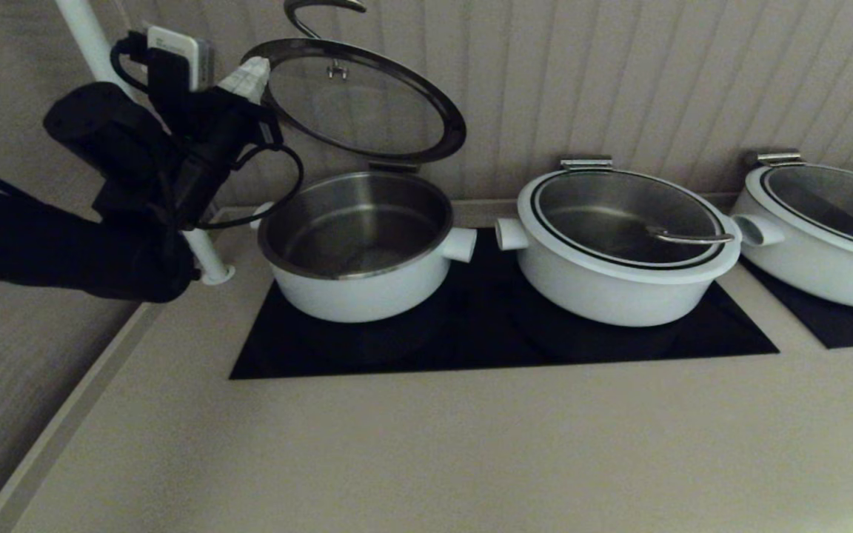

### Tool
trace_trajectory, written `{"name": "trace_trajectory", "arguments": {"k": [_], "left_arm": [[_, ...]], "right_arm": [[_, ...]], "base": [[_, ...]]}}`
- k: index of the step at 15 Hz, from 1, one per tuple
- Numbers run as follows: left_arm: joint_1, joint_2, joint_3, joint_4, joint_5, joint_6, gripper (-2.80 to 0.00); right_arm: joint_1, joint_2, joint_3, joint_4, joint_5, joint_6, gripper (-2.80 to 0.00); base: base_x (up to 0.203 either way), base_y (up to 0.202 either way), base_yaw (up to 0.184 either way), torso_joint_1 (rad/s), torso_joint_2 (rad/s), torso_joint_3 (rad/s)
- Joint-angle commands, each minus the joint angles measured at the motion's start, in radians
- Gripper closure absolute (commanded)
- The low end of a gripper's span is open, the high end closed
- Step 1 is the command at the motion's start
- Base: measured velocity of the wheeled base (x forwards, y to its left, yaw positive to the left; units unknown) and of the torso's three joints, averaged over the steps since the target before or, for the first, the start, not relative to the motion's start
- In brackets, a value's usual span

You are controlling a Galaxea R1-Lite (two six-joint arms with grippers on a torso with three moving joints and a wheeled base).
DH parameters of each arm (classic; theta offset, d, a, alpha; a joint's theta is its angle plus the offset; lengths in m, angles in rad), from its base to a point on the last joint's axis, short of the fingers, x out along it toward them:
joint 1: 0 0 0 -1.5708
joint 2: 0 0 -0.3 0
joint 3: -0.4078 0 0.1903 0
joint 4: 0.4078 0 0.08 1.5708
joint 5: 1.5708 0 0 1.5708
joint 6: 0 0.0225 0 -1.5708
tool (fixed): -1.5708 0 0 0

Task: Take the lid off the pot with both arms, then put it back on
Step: Close the pot lid

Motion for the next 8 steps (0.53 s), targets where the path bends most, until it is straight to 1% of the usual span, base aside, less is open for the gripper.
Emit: {"name": "trace_trajectory", "arguments": {"k": [1,5,8], "left_arm": [[0.001,-0.050,0.035,-0.008,0.000,0.001,0.00],[0.014,-0.119,0.096,-0.006,-0.001,-0.007,0.00],[0.030,-0.132,0.096,-0.003,-0.005,-0.011,0.00]], "right_arm": [[0.000,0.002,0.000,0.000,0.001,-0.001,0.00],[0.000,0.002,0.000,0.000,0.001,-0.001,0.00],[0.000,0.002,0.000,0.000,0.001,-0.001,0.00]], "base": [[0.000,0.000,0.000,0.000,0.00,0.000],[0.000,0.000,0.000,0.000,0.00,0.000],[0.000,0.000,0.000,0.000,0.00,0.000]]}}
